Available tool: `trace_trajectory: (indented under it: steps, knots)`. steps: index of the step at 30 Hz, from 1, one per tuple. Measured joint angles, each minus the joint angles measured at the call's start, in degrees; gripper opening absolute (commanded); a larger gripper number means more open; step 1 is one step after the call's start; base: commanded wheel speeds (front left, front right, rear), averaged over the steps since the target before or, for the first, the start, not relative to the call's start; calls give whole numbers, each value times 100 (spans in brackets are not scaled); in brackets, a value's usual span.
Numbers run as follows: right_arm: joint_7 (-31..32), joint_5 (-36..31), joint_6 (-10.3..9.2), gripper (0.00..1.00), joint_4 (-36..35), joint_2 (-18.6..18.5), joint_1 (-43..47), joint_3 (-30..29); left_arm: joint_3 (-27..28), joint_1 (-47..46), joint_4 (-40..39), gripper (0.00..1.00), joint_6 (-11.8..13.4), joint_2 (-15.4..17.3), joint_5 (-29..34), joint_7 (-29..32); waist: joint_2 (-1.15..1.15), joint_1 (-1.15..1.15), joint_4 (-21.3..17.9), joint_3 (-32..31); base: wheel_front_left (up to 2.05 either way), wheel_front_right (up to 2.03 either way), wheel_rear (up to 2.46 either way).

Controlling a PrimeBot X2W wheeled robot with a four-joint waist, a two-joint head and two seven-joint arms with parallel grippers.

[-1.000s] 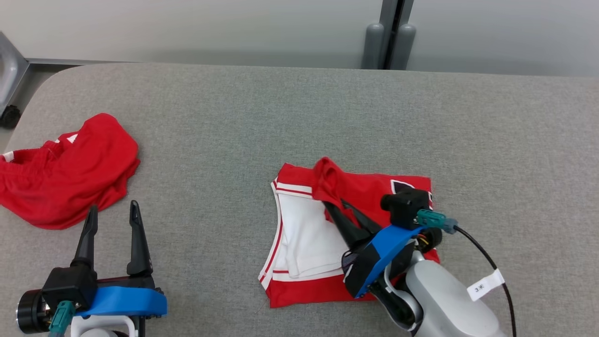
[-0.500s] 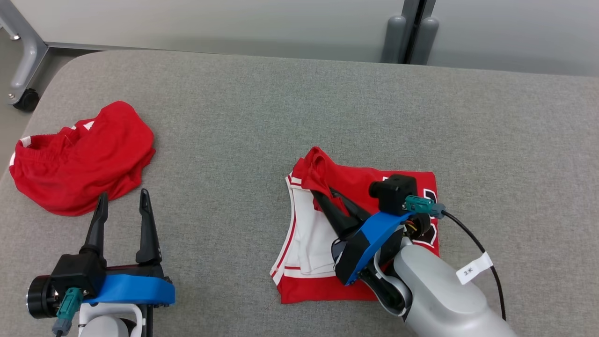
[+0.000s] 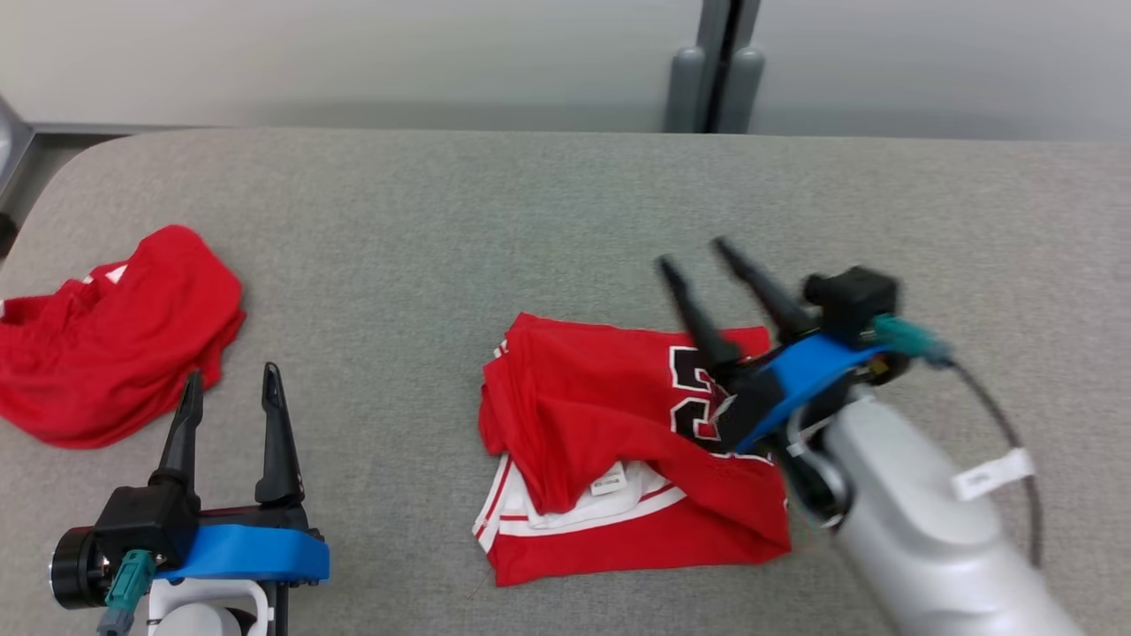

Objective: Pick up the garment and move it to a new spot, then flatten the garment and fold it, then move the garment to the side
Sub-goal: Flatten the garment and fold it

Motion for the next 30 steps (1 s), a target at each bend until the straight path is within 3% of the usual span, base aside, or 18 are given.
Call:
trace_trajectory:
  steps: [5,14,20,30]
  knots:
    - [-21,-630,0,100,-813,-330,555,-1035,-2,64,-44,100,7,-2,25,0,0,0,-206,-128,0,0,0]
    - [-22,-1385,0,100,-1927,-224,1948,-2168,-16,187,-81,100,13,-3,82,0,0,0,-406,-311,0,0,0]
    - [38,-1672,0,100,-2432,8,2619,-2672,-42,226,-121,100,20,-2,121,0,0,0,-391,-371,0,0,0]
    - [266,-1884,0,100,-2783,202,2880,-2900,-405,258,-60,100,2,2,237,-1,0,0,-363,-468,0,0,0]
